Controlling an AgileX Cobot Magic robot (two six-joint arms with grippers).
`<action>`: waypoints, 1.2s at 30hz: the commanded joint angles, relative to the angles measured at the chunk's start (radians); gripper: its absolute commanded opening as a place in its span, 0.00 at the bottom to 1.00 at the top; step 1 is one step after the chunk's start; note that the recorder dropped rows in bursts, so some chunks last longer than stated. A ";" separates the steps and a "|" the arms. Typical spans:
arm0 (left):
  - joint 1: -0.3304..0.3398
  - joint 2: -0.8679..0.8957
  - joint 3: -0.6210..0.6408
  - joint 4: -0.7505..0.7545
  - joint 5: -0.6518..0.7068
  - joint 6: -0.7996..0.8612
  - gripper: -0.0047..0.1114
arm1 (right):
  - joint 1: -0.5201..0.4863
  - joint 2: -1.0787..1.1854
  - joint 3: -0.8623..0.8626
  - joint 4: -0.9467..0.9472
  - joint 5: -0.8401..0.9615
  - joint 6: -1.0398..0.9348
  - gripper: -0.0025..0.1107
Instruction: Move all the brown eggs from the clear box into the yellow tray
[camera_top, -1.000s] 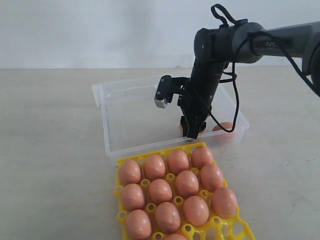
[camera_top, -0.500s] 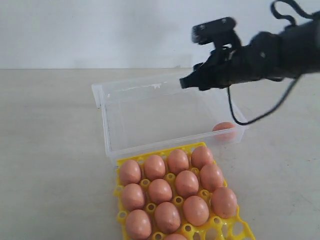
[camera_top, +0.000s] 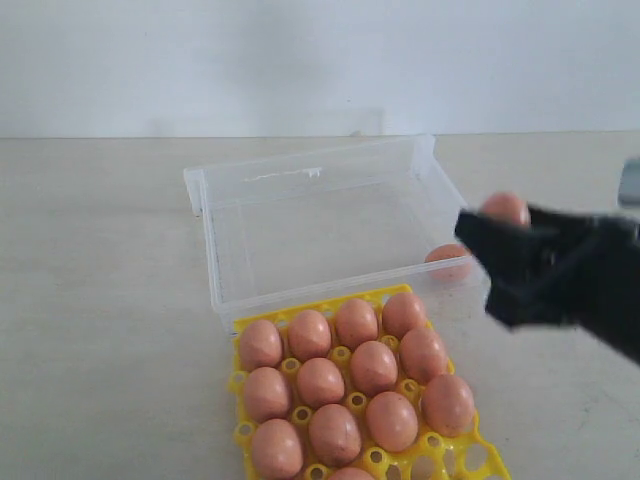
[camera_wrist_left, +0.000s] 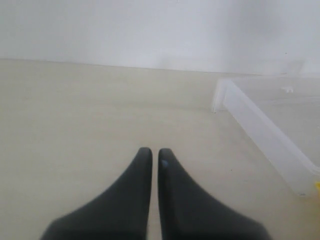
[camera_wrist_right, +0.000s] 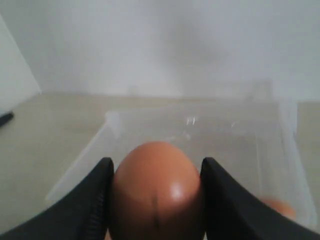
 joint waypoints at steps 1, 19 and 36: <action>-0.004 -0.002 0.004 0.004 -0.011 0.002 0.08 | 0.095 -0.024 0.184 -0.053 -0.035 0.005 0.02; -0.004 -0.002 0.004 0.004 -0.011 0.002 0.08 | 0.303 -0.020 0.203 -0.023 0.179 -0.079 0.02; -0.004 -0.002 0.004 0.004 -0.011 0.002 0.08 | 0.303 -0.020 0.139 -0.251 0.240 0.042 0.02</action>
